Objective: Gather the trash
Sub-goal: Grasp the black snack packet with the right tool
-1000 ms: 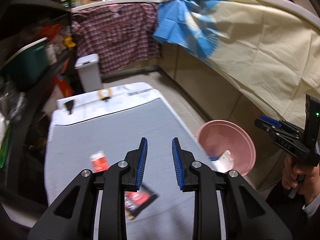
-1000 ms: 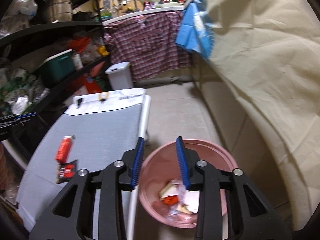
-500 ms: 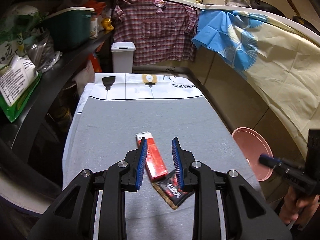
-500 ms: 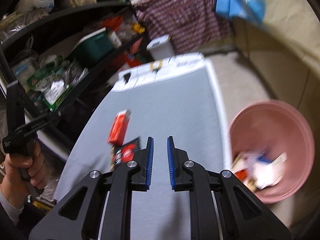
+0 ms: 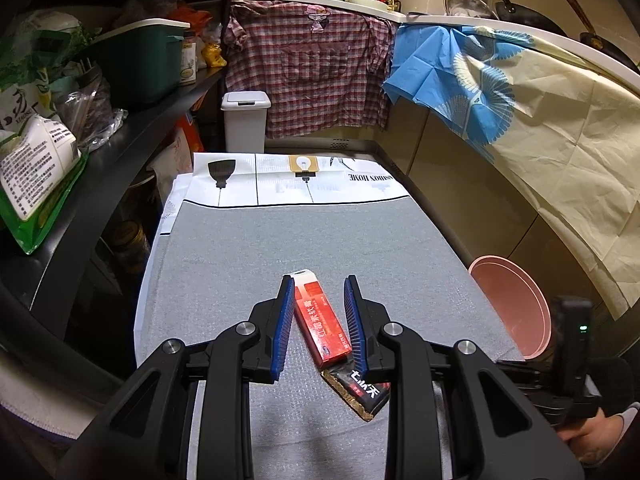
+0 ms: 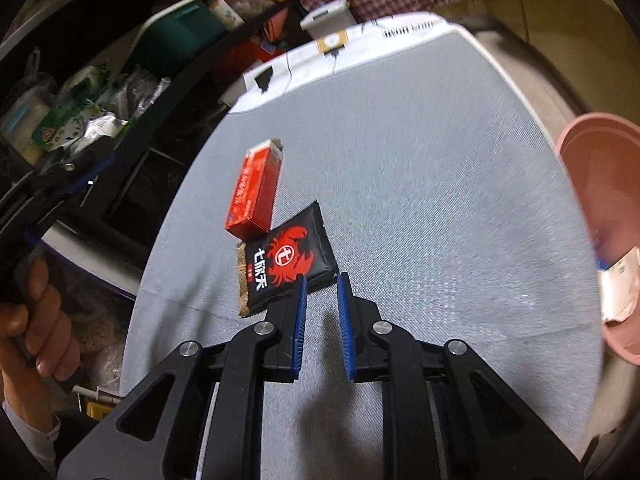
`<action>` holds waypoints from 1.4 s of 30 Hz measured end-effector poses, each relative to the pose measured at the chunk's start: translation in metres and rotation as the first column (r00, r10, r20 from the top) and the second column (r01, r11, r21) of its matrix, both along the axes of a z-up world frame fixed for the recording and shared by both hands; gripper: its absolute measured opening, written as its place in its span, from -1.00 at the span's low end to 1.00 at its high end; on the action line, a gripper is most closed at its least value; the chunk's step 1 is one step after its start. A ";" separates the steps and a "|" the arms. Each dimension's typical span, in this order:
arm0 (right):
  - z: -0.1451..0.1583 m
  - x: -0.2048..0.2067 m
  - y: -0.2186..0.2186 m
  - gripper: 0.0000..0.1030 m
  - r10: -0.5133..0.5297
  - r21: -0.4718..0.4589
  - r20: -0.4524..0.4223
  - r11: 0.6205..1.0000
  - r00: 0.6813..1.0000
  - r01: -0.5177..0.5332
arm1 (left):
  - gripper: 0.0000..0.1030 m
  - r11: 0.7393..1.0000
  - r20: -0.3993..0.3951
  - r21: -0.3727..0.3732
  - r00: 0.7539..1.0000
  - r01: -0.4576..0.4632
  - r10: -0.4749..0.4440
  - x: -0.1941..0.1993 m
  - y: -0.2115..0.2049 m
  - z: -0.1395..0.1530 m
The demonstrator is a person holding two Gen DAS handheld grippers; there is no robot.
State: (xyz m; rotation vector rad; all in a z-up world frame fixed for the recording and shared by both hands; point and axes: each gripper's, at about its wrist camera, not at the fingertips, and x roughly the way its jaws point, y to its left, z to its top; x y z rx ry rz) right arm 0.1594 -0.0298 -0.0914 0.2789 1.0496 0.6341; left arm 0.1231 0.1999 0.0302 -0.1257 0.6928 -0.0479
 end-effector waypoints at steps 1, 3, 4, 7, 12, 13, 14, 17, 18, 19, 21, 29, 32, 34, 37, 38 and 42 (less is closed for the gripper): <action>-0.005 0.003 0.002 -0.66 -0.004 0.005 -0.023 1.000 1.000 0.004 | -0.50 1.000 -0.001 -0.004 1.000 -0.002 0.002 0.000 0.001 0.000; -0.012 0.007 0.005 -0.66 -0.015 0.017 -0.063 1.000 0.998 0.016 | -0.50 1.000 -0.003 -0.007 1.000 -0.003 0.003 0.000 0.003 -0.001; -0.014 0.009 0.004 -0.66 -0.020 0.017 -0.075 1.000 0.997 0.021 | -0.50 1.000 -0.005 -0.007 1.000 -0.003 0.003 0.001 0.003 -0.003; -0.018 0.014 0.005 -0.67 -0.033 0.034 -0.104 0.999 0.994 0.037 | -0.50 1.000 -0.010 -0.006 1.000 0.001 -0.001 0.003 0.002 -0.005; -0.018 0.017 0.009 -0.66 -0.035 0.039 -0.107 0.998 0.994 0.039 | -0.50 1.000 -0.036 -0.006 0.999 0.007 -0.008 0.011 -0.001 -0.016; -0.018 0.017 0.010 -0.69 -0.033 0.036 -0.104 0.999 0.994 0.037 | -0.50 1.000 -0.043 -0.006 0.999 0.007 -0.007 0.013 -0.001 -0.018; -0.018 0.018 0.010 -0.73 -0.033 0.032 -0.103 0.999 0.994 0.036 | -0.50 1.000 -0.051 -0.007 0.999 0.007 -0.008 0.015 -0.002 -0.021; -0.019 0.020 0.009 -0.93 -0.038 0.025 -0.101 0.999 0.994 0.041 | -0.50 1.000 -0.078 -0.021 0.997 0.002 -0.004 0.023 -0.002 -0.035; -0.019 0.021 0.007 -0.95 -0.043 0.026 -0.100 0.999 0.994 0.046 | -0.50 1.000 -0.088 -0.027 0.996 -0.001 -0.002 0.026 -0.003 -0.040; -0.018 0.022 0.006 -0.97 -0.046 0.026 -0.095 0.998 0.994 0.049 | -0.50 0.999 -0.104 -0.036 0.995 -0.005 0.001 0.030 -0.004 -0.047; -0.016 0.023 0.003 -0.99 -0.051 0.025 -0.076 0.998 0.996 0.053 | -0.49 0.999 -0.123 -0.038 0.992 -0.014 0.009 0.035 -0.005 -0.056; -0.001 0.026 -0.009 -1.00 -0.072 0.017 0.000 0.997 0.997 0.072 | -0.11 0.998 -0.197 -0.046 0.980 -0.040 0.030 0.053 -0.016 -0.084; 0.003 0.027 -0.013 -1.00 -0.079 0.011 0.028 0.997 0.996 0.079 | -0.07 0.999 -0.222 -0.026 0.975 -0.035 0.029 0.058 -0.023 -0.092; 0.006 0.028 -0.014 -1.00 -0.080 0.009 0.044 0.997 0.996 0.080 | -0.07 0.999 -0.244 -0.010 0.969 -0.031 0.028 0.061 -0.027 -0.098; 0.008 0.028 -0.016 -1.00 -0.079 0.000 0.060 0.997 0.995 0.079 | -0.07 1.000 -0.257 0.012 0.966 -0.026 0.028 0.063 -0.032 -0.104; 0.008 0.027 -0.016 -1.00 -0.077 -0.004 0.067 0.997 0.995 0.077 | -0.07 1.000 -0.261 0.016 0.965 -0.025 0.028 0.063 -0.033 -0.105; 0.008 0.027 -0.017 -1.00 -0.077 -0.015 0.078 0.997 0.994 0.079 | -0.07 0.999 -0.268 0.030 0.962 -0.038 0.045 0.064 -0.034 -0.108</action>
